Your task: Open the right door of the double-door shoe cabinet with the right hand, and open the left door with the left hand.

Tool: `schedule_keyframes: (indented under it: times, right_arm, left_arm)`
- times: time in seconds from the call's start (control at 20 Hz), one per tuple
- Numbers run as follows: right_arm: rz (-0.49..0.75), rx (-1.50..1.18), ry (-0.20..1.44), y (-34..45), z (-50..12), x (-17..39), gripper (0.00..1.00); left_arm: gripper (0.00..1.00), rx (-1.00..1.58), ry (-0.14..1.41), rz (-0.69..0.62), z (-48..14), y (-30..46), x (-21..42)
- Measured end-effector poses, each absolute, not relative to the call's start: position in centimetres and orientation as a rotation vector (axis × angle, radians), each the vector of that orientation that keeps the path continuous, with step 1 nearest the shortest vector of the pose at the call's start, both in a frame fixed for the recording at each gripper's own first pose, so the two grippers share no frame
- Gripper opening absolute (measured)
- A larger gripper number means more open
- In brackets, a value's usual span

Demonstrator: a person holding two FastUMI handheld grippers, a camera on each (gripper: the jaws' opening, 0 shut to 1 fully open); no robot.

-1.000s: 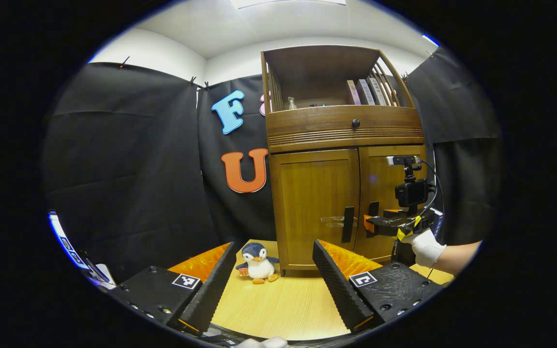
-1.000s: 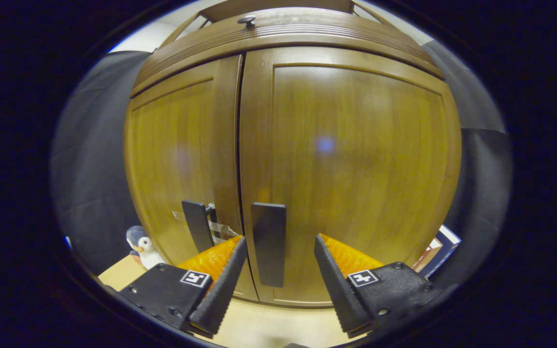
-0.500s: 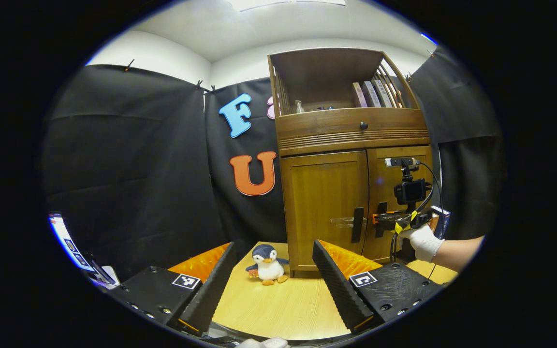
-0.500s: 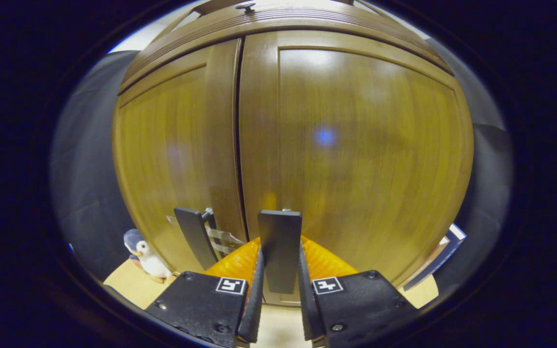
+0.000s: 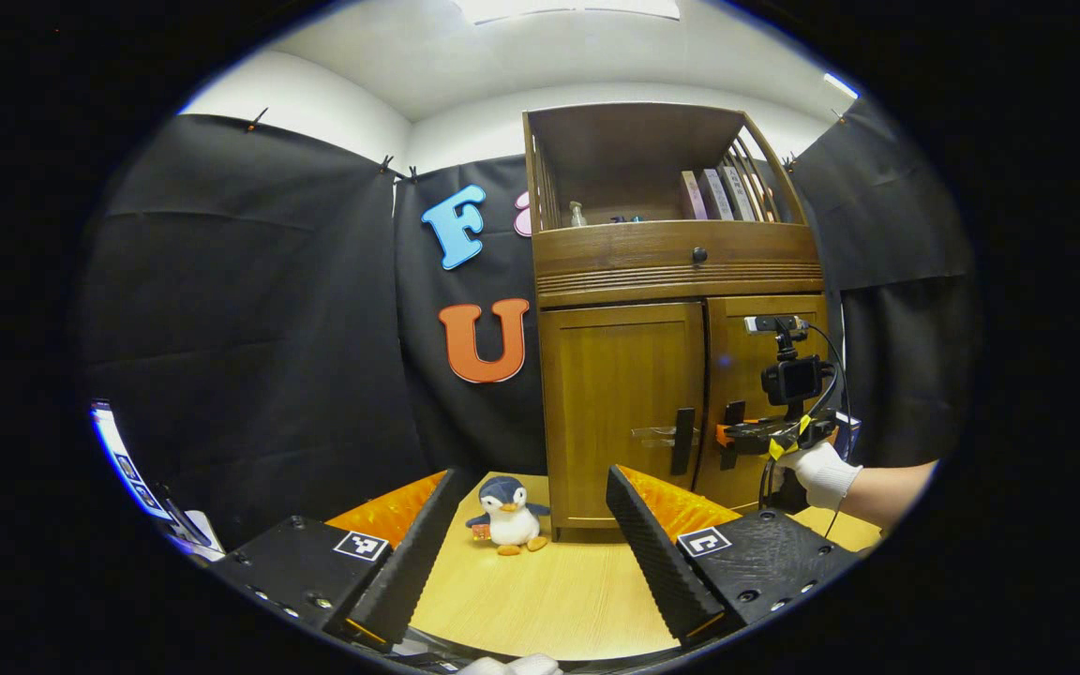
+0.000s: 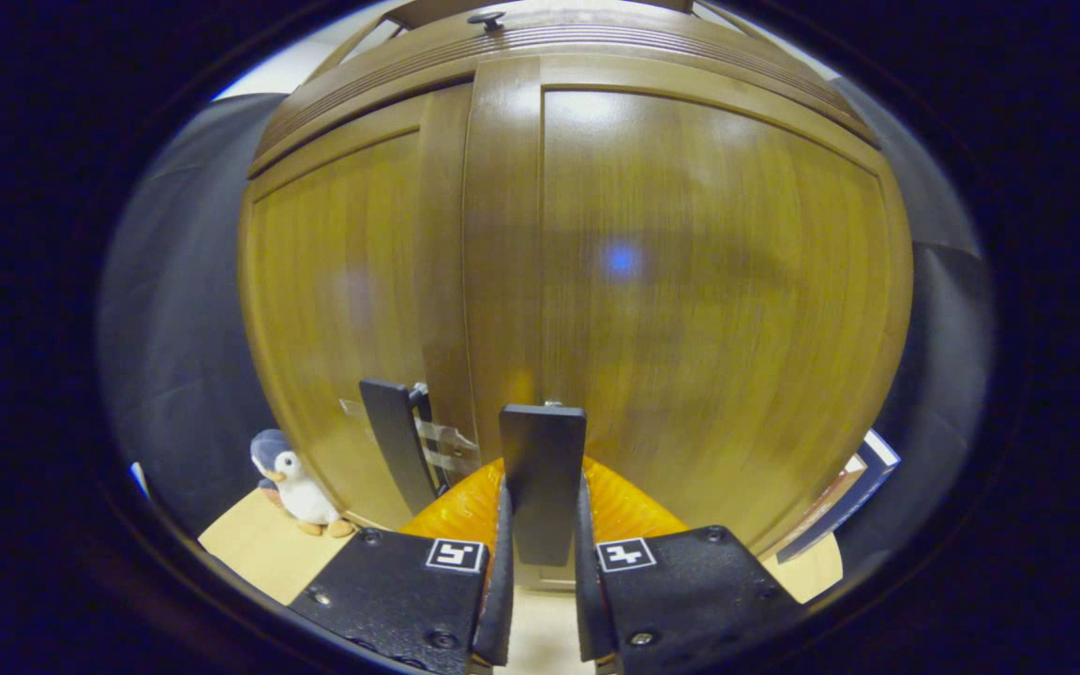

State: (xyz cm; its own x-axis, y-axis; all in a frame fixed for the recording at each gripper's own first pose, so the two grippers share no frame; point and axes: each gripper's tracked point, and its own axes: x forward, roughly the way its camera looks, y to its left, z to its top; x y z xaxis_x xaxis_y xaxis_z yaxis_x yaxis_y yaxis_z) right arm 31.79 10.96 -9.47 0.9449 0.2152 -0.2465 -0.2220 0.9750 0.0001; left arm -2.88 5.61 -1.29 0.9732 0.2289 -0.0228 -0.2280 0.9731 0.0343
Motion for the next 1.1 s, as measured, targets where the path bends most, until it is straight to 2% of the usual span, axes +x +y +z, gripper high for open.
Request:
schedule_keyframes:
  times: [0.55,0.65,0.7,0.75,1.0,1.1]
  right_arm:
    - [0.242,-0.037,0.253,7.8,-10.2,24.4,0.31]
    - [0.232,-0.050,0.247,6.8,-10.4,22.9,0.30]
    - [0.225,-0.054,0.248,6.2,-10.4,22.3,0.30]
    - [0.217,-0.051,0.249,5.8,-10.5,21.6,0.30]
    - [0.178,-0.061,0.246,2.2,-10.7,17.8,0.30]
    - [0.153,-0.049,0.250,0.9,-10.7,16.4,0.28]
  left_arm:
    - [0.96,0.010,-0.001,0.099,-1.2,2.6,-2.3]
    - [0.96,0.013,-0.009,0.064,-1.0,1.6,-2.2]
    - [1.00,0.016,-0.011,0.049,-1.0,1.1,-2.1]
    - [0.96,0.019,-0.011,0.035,-1.1,0.8,-2.1]
    - [0.96,0.015,-0.013,-0.023,-1.3,-0.9,-2.1]
    - [0.96,0.013,-0.014,-0.044,-1.3,-1.5,-2.0]
